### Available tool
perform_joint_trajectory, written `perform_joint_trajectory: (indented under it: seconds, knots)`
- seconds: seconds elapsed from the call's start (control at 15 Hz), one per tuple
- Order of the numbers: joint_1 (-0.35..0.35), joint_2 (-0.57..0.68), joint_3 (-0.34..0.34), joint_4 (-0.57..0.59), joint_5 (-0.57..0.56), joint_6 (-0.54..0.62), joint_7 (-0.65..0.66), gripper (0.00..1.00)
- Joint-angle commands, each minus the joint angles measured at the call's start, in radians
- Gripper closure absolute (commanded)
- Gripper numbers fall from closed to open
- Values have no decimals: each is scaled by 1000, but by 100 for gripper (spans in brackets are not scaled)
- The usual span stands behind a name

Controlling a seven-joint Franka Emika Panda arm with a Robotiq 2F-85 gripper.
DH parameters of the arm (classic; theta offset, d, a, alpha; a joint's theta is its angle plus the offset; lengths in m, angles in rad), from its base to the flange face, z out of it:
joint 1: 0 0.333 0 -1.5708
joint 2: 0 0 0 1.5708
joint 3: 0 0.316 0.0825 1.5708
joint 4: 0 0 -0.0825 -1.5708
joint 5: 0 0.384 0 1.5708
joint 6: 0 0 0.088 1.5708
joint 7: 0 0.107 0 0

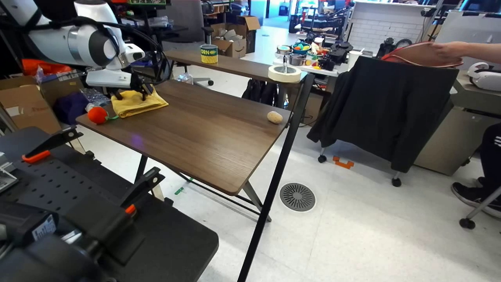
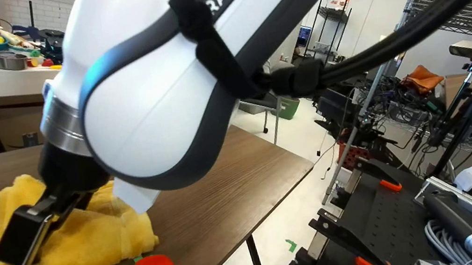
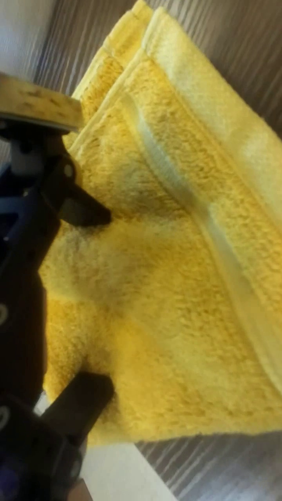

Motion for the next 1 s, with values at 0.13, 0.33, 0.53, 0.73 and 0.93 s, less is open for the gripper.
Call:
perform_joint_trajectory:
  seconds: [0.13,0.33,0.53,0.73,0.93]
  knots:
    - [-43,81,-36,138,1,-11,1,0]
    - [-94,80,-117,144,28,41,64,0]
    - [-182,83,-177,139,53,45,111,0]
    - [-233,72,-212,136,67,40,152,0]
    - [-247,66,-161,122,45,35,111,0]
